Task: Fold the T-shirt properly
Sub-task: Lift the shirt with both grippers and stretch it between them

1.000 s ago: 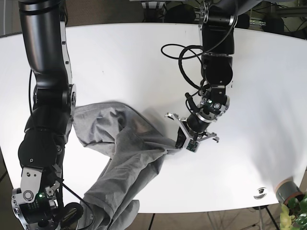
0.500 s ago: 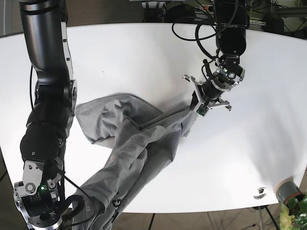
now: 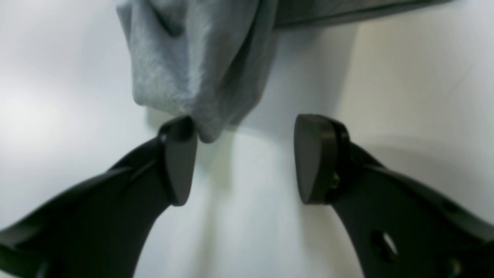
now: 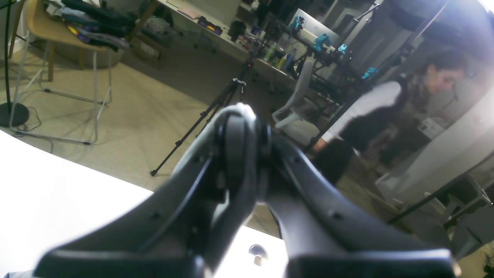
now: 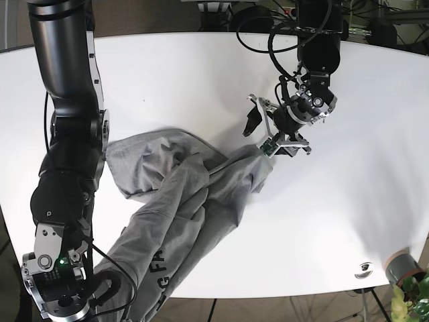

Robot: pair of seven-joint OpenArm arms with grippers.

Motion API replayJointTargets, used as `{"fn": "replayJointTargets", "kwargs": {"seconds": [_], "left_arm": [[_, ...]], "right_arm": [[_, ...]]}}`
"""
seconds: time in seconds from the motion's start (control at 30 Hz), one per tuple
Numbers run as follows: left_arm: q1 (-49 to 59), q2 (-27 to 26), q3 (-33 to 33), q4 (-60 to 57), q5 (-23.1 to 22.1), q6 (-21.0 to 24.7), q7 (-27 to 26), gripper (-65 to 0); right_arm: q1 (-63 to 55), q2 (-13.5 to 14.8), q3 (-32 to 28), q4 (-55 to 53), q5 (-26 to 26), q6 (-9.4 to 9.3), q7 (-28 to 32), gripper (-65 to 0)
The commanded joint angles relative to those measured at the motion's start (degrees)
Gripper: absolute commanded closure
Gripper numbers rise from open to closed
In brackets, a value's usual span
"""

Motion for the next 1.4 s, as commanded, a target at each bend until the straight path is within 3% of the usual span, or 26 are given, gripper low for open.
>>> {"fn": "replayJointTargets", "kwargs": {"seconds": [0.0,0.37,0.57,0.83,0.97,1.03,1.2,1.37], "left_arm": [[-1.09,-0.23,-0.16,2.53,-0.83,0.13,-0.69,-37.4],[-8.83,1.88,-0.16,-5.74,-0.65,0.22,-0.69,-37.4],[-14.37,2.06,0.01,-13.91,-0.56,4.88,-0.77,-37.4],[-16.48,1.97,0.10,-23.76,-0.56,4.88,-0.77,-37.4],[-16.56,1.79,0.10,-27.10,-0.56,4.88,-0.77,-36.7],[-16.39,0.83,0.10,-27.36,-0.56,4.97,-0.77,-31.5],[-16.83,-0.14,-0.08,-27.45,-0.65,4.97,-0.77,0.0],[-18.06,-0.23,-1.04,-21.30,-0.65,4.97,-0.51,0.0]], "right_arm": [[2.46,0.19,0.24,0.85,-0.08,-0.63,1.75,-3.5],[2.37,0.19,0.24,0.85,-0.08,-0.63,1.75,-3.5],[2.37,0.19,0.24,0.85,0.00,-0.63,1.75,-3.5],[1.66,0.19,0.33,0.85,-0.17,-0.63,1.75,-3.5],[1.66,0.19,3.23,0.85,0.27,-0.63,1.75,-3.5],[1.66,0.37,3.93,0.85,0.27,-0.63,1.75,-3.5],[1.66,1.77,4.11,0.41,-0.17,-0.63,1.75,-3.5],[1.66,2.65,4.20,-0.64,-0.26,-0.98,1.75,-3.5]]}}
